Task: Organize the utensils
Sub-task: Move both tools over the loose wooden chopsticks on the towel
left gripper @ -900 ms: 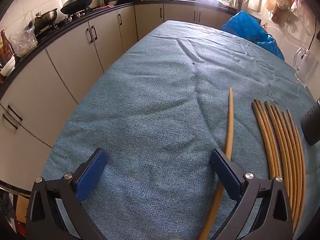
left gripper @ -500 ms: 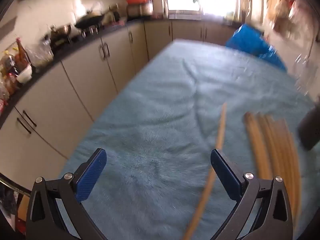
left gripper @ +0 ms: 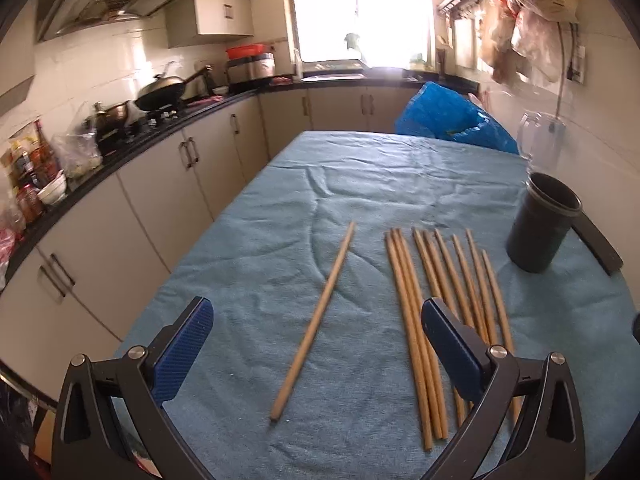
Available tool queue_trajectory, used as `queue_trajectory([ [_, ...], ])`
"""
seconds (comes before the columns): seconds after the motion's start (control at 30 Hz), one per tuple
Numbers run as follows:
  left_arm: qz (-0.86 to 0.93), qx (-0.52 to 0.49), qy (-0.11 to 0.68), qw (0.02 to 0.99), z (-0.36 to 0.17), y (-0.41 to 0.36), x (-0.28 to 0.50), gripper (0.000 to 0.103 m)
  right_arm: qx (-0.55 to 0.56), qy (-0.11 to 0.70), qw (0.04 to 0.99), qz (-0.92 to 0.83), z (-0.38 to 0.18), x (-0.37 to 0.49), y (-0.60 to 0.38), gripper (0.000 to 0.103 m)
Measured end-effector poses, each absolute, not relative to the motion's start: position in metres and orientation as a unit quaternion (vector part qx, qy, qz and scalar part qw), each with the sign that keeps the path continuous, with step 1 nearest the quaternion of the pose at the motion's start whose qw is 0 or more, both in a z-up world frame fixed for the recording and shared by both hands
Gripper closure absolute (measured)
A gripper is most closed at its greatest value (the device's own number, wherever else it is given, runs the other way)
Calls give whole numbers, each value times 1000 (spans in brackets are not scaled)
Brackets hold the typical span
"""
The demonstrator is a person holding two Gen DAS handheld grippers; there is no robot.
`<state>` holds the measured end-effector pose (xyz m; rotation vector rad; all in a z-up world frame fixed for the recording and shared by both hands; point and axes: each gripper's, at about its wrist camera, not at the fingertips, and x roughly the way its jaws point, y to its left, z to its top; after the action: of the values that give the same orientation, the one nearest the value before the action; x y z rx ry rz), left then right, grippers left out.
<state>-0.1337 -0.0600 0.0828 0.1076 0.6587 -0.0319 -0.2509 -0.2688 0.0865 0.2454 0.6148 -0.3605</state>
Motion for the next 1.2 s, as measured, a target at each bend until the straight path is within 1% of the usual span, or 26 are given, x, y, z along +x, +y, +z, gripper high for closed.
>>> queue_trajectory([
  [0.13, 2, 47, 302, 952, 86, -53, -144, 0, 85, 273, 941, -180, 89, -254, -245, 1],
  [0.47, -2, 45, 292, 955, 86, -44, -158, 0, 64, 271, 948, -154, 96, -253, -224, 2],
  [1.2, -6, 50, 309, 950, 75, -42, -155, 0, 55, 284, 945, -154, 96, -252, -213, 2],
])
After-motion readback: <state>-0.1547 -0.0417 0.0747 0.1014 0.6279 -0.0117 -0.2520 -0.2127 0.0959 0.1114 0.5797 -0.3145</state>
